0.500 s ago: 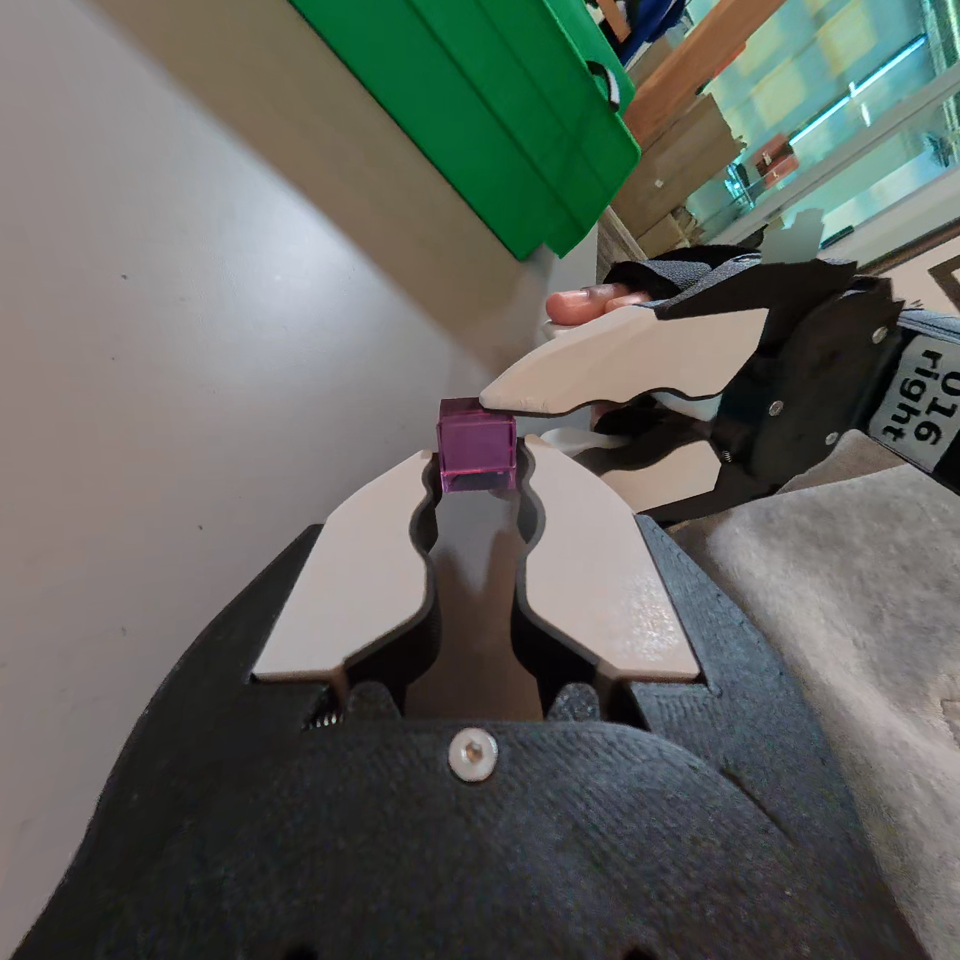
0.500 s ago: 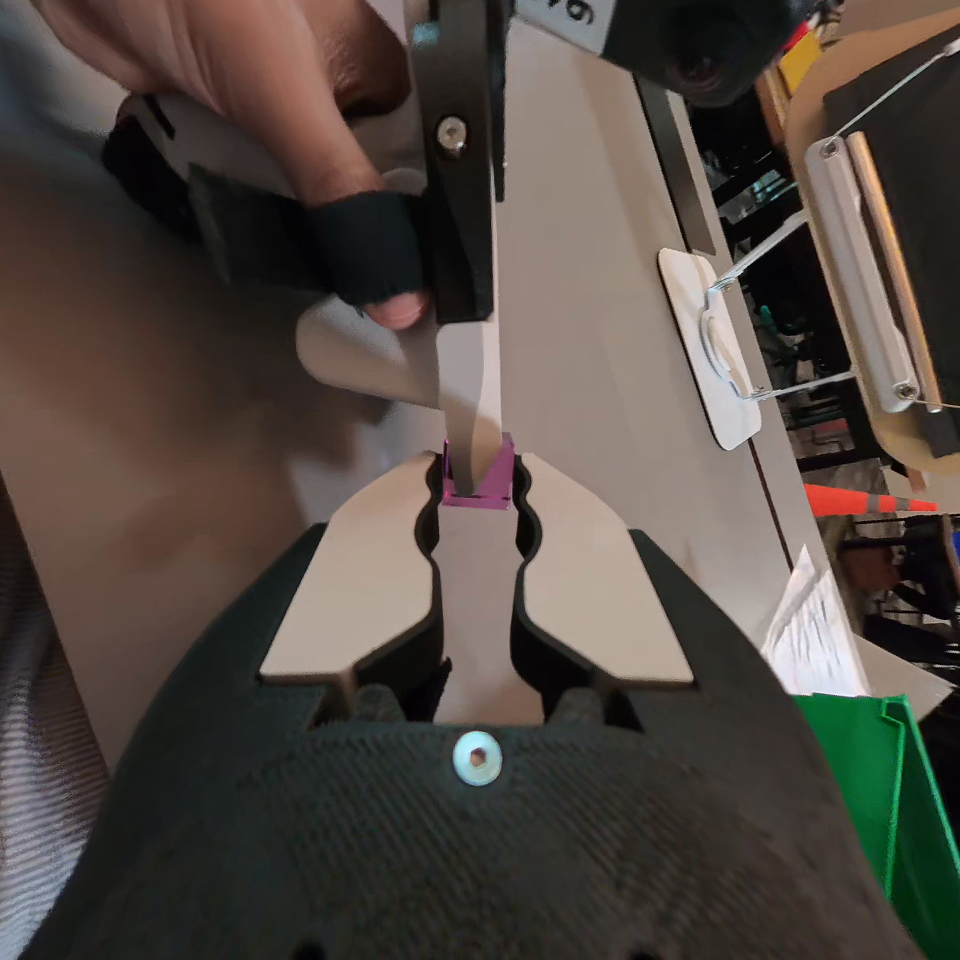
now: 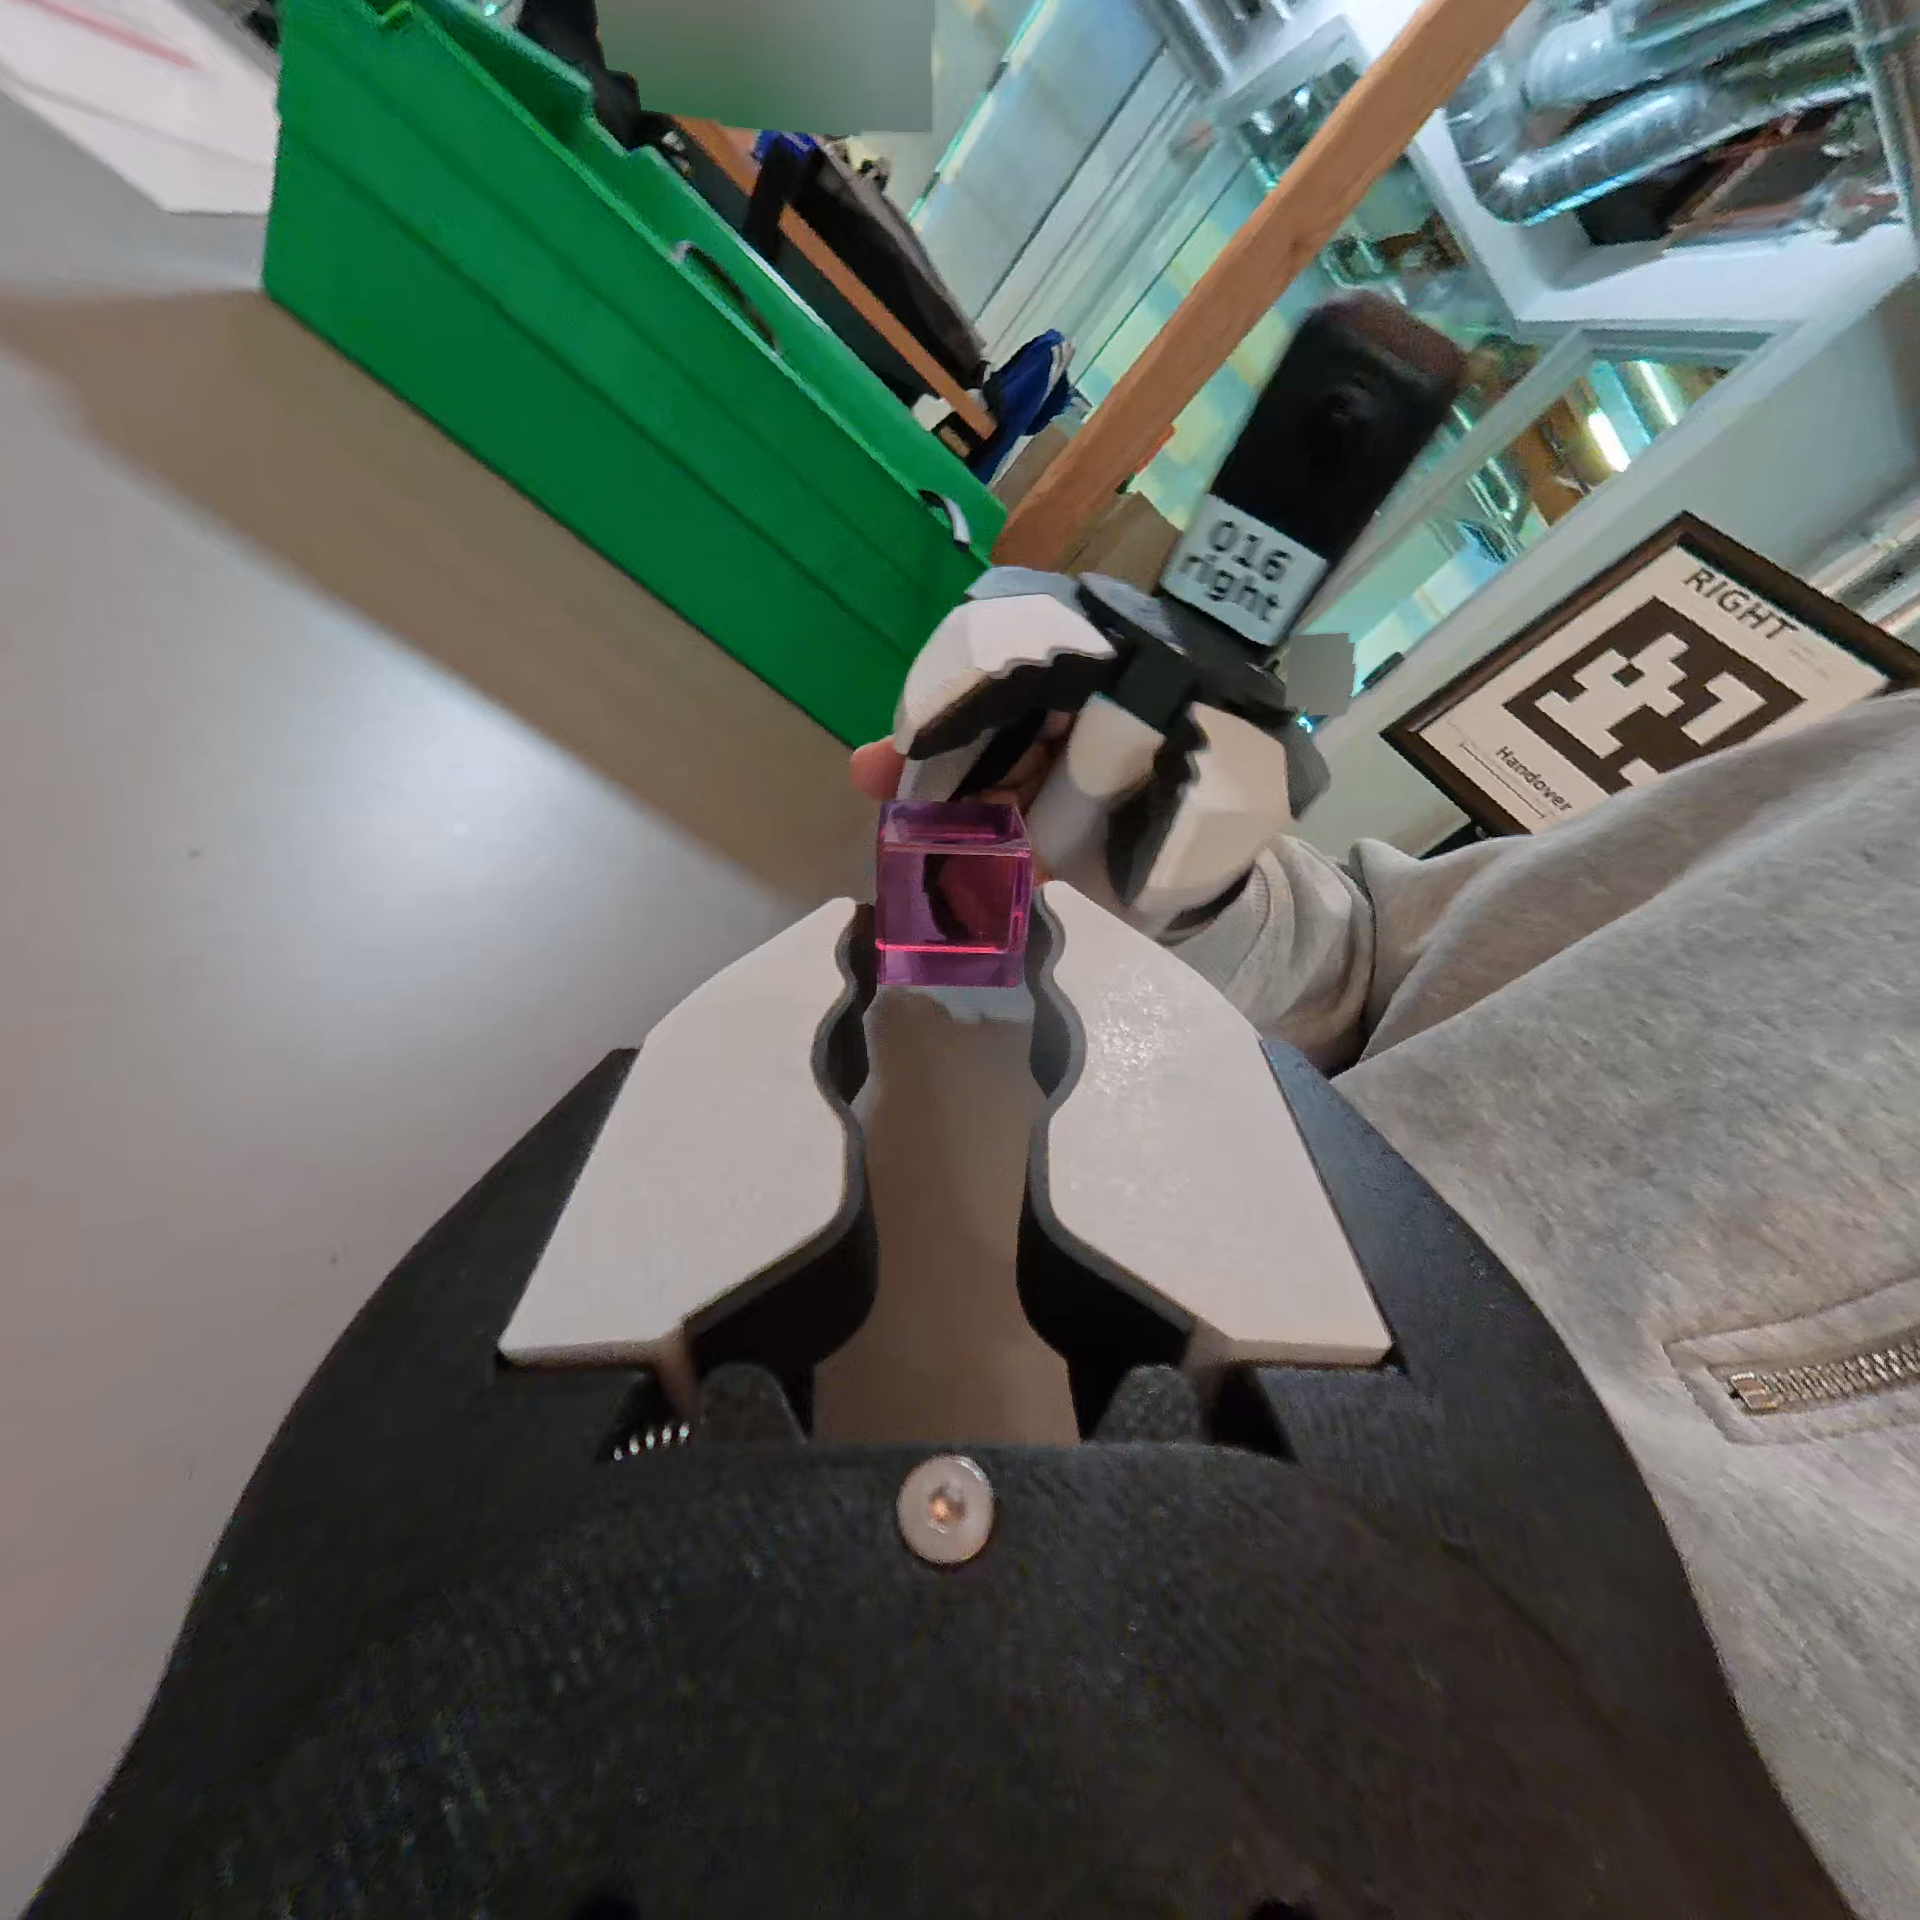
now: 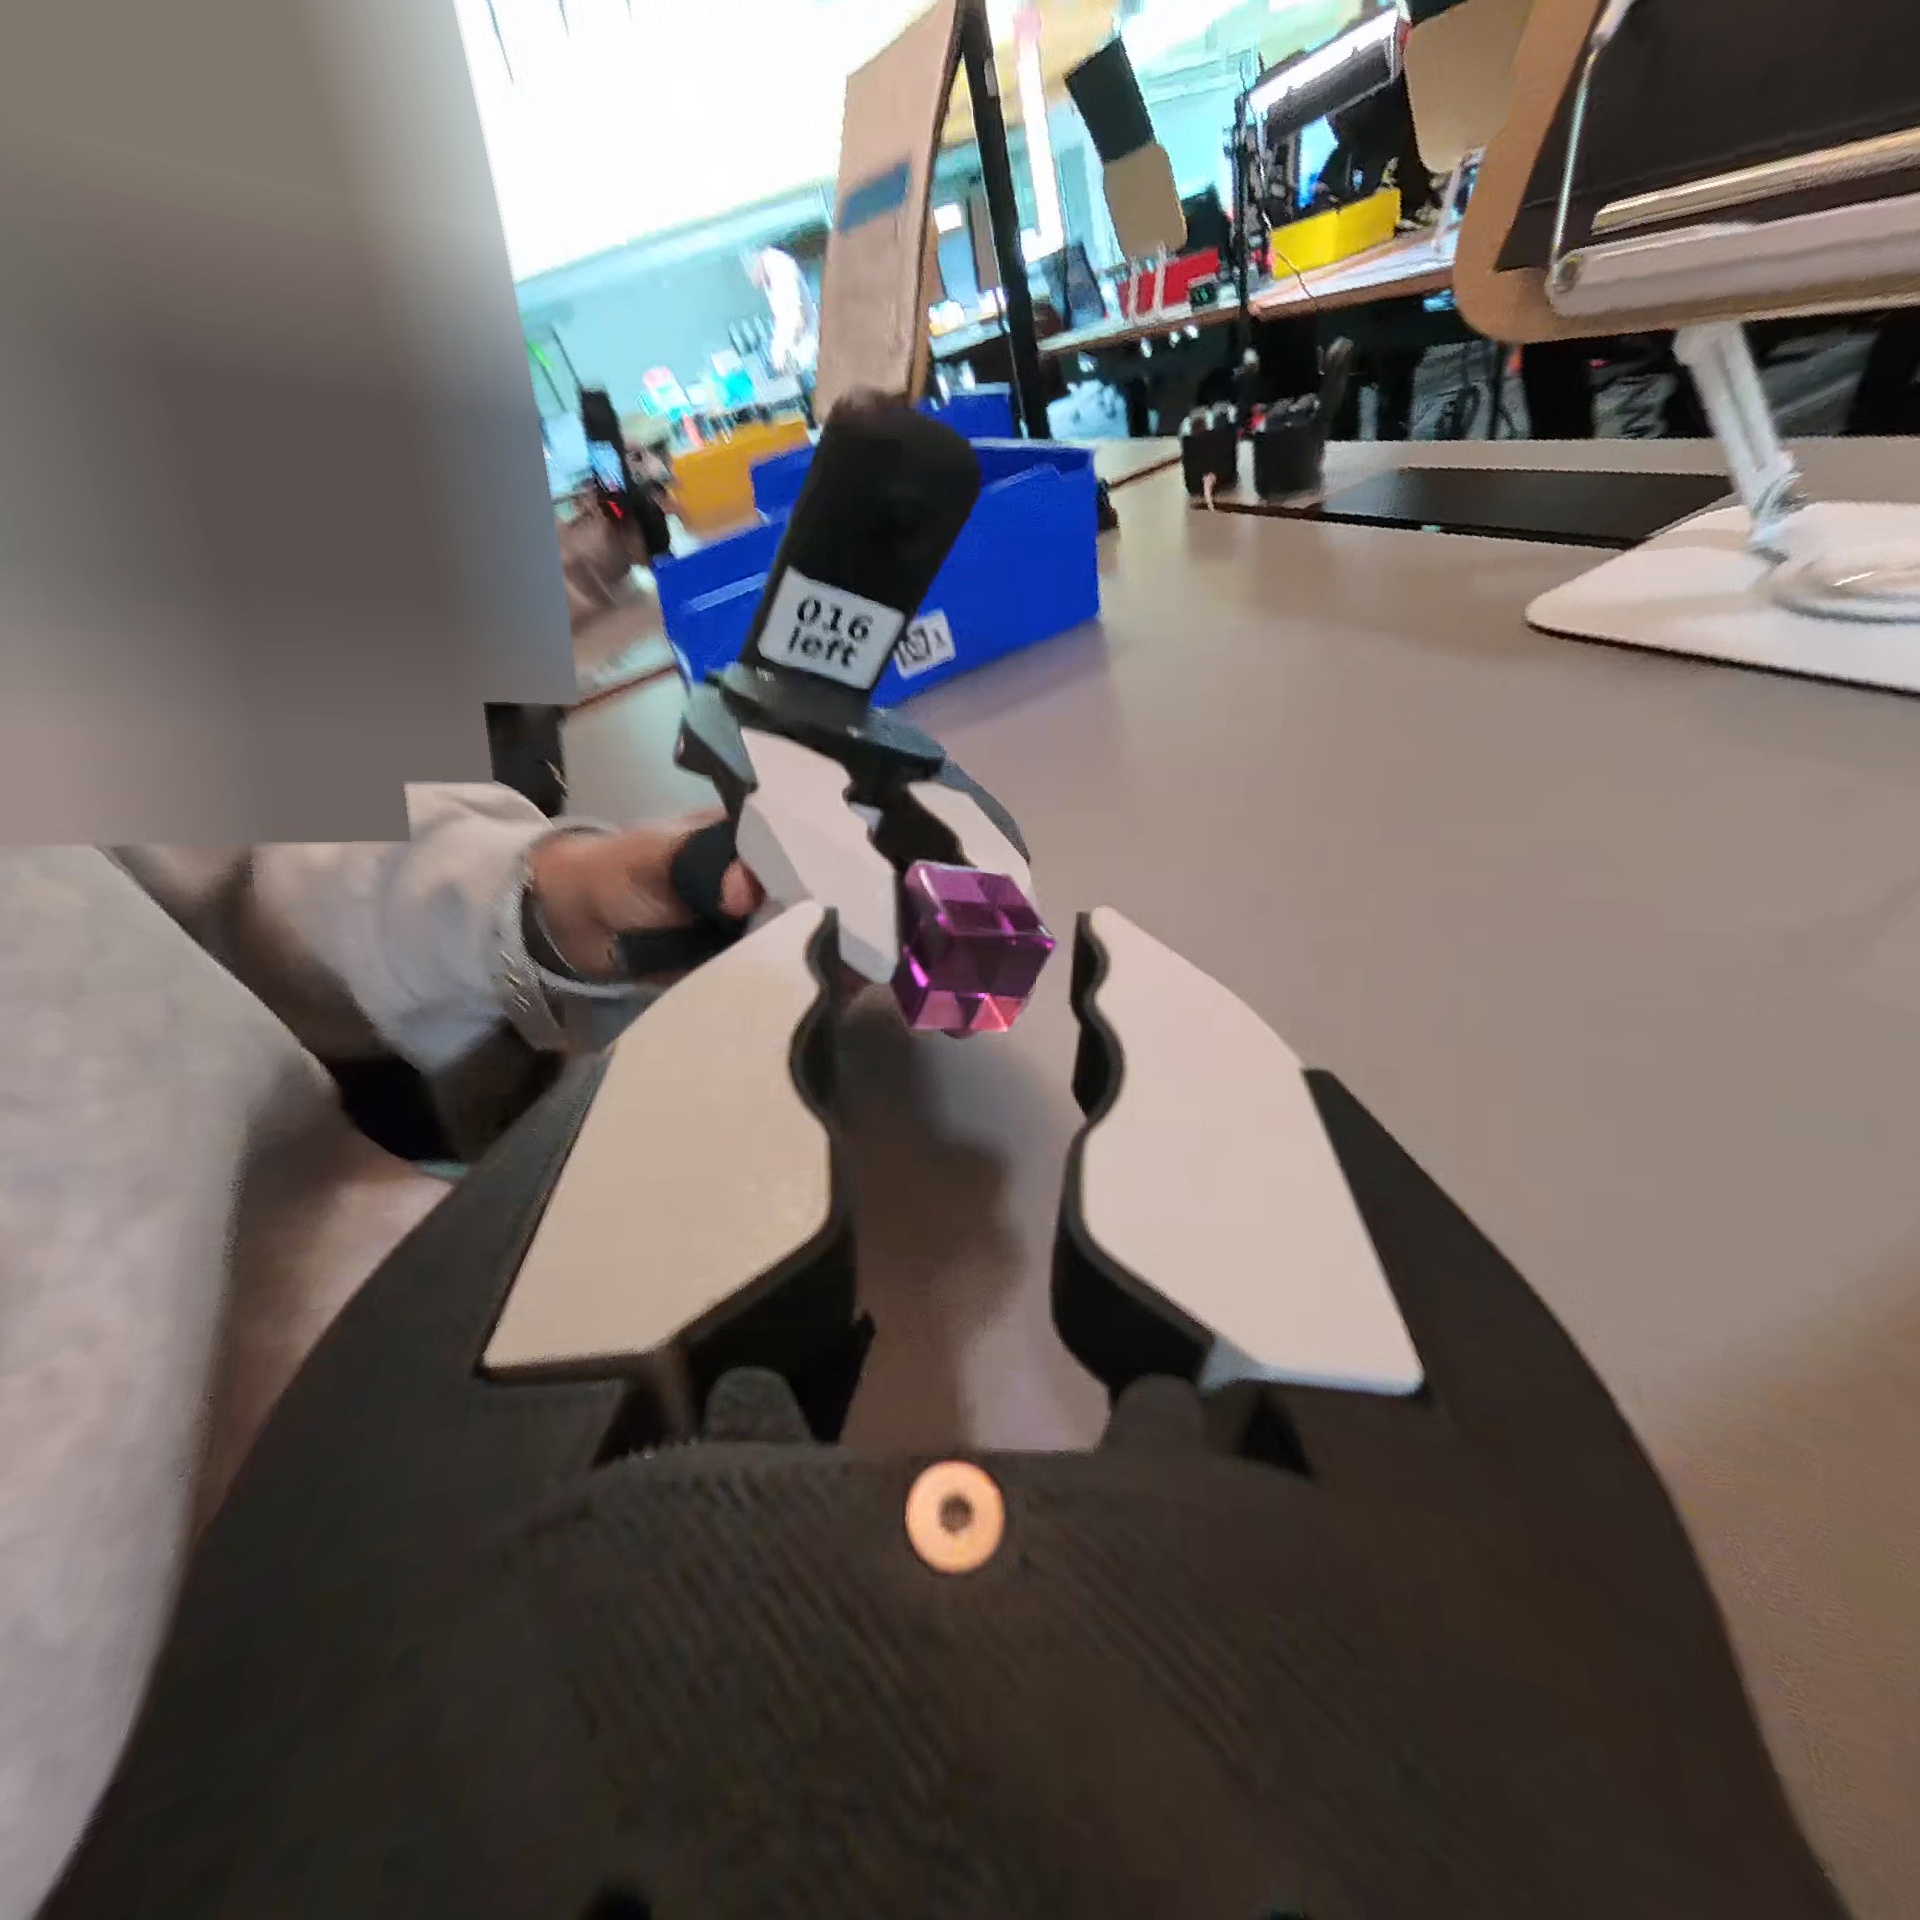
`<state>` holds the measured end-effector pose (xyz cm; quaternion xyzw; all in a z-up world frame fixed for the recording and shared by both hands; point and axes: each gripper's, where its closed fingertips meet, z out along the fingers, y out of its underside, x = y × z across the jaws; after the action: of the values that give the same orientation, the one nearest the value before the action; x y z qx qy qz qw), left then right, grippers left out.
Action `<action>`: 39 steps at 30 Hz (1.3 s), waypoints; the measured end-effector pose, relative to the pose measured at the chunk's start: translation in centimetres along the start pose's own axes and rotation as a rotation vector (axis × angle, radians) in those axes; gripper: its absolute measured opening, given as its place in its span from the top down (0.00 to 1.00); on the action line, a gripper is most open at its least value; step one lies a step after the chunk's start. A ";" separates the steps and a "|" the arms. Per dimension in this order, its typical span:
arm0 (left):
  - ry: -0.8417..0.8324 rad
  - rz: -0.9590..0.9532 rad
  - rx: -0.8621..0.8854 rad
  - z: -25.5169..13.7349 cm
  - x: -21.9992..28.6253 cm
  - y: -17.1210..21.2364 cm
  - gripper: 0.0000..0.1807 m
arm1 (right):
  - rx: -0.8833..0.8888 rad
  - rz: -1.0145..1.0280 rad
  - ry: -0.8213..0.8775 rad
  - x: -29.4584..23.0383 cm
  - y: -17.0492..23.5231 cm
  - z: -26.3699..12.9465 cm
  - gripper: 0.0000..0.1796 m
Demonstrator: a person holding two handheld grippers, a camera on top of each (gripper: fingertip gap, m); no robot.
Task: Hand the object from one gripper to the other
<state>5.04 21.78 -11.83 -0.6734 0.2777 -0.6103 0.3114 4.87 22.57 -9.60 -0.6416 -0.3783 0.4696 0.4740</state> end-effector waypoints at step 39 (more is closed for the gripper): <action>-0.097 0.726 0.012 0.1 3.2 -0.4 0.70 | 0.036 0.700 -0.412 -1.8 0.0 -0.1 0.85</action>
<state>5.42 19.68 -9.44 -0.5573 0.4801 -0.4287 0.5246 4.49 20.88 -9.13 -0.6156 -0.2158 0.7280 0.2108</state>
